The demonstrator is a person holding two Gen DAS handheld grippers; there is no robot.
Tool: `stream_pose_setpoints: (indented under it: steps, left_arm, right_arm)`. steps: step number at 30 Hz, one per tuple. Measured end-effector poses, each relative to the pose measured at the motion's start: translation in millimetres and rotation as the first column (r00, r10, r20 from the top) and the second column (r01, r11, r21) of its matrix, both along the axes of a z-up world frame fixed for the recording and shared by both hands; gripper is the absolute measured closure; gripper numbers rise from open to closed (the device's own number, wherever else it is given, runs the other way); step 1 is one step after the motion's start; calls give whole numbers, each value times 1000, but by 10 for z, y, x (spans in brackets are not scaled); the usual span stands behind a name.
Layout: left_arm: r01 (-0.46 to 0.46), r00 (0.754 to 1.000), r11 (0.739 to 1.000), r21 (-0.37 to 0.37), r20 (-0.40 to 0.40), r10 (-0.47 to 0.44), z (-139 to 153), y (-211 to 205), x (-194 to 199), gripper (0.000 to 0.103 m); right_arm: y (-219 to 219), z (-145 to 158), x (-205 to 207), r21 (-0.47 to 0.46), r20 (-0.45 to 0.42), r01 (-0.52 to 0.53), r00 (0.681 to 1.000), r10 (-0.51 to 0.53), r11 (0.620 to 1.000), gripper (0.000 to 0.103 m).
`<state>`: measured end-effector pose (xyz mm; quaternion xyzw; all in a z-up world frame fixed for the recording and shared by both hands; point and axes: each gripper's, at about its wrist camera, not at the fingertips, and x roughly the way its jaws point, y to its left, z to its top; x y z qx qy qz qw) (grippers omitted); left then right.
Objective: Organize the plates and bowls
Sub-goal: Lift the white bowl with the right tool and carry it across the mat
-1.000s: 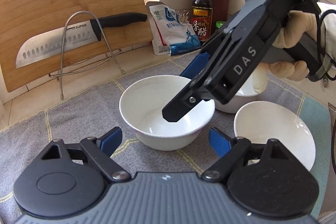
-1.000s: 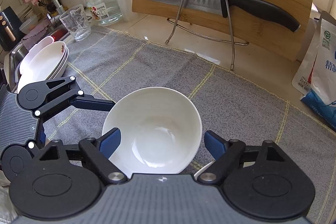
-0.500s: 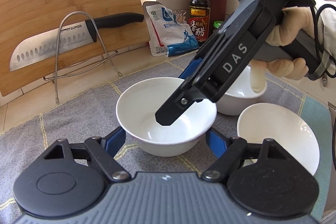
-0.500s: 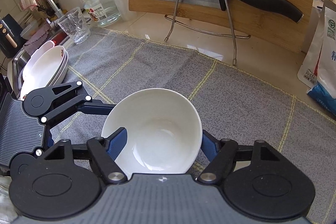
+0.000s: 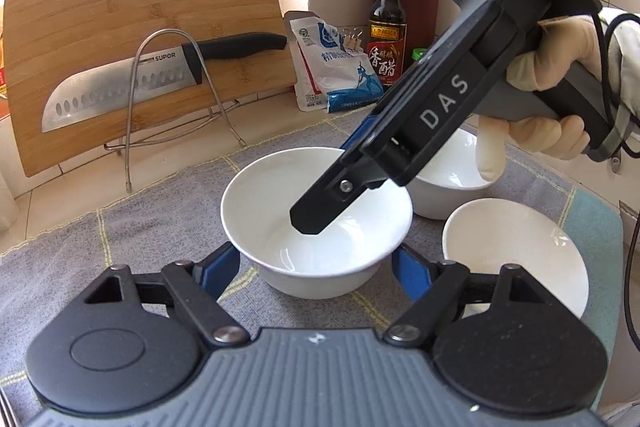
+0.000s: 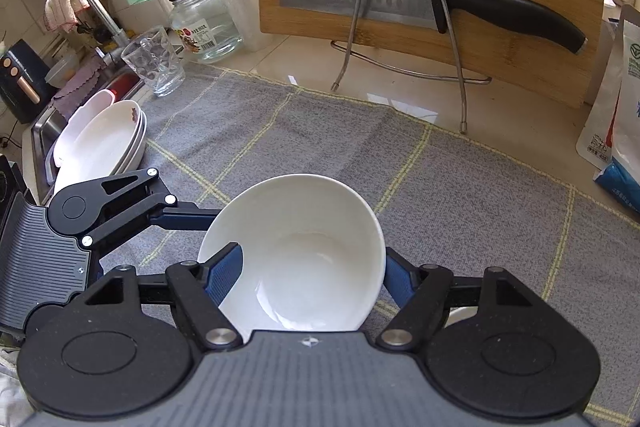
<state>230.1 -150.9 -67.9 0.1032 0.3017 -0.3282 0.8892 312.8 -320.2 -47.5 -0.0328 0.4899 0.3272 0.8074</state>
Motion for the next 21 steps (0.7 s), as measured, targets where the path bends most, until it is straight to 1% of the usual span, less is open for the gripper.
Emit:
stream_pose_setpoints:
  steps: [6,12,21]
  left_arm:
    - [-43,999,999,-4,0,43,103,207,-159,20]
    - [-84,996,996,-5,-10,84,170,441,-337,20]
    - [-104,994,995,7,-23,104,180,730,-614,20]
  right_arm:
    - [234,86,-114,10,9,-48,999,48,999,24]
    - [505,89,-245,10,4,-89,996,89,996,24]
    - [827,99,-518,19,-9,-121,993,121,992,24]
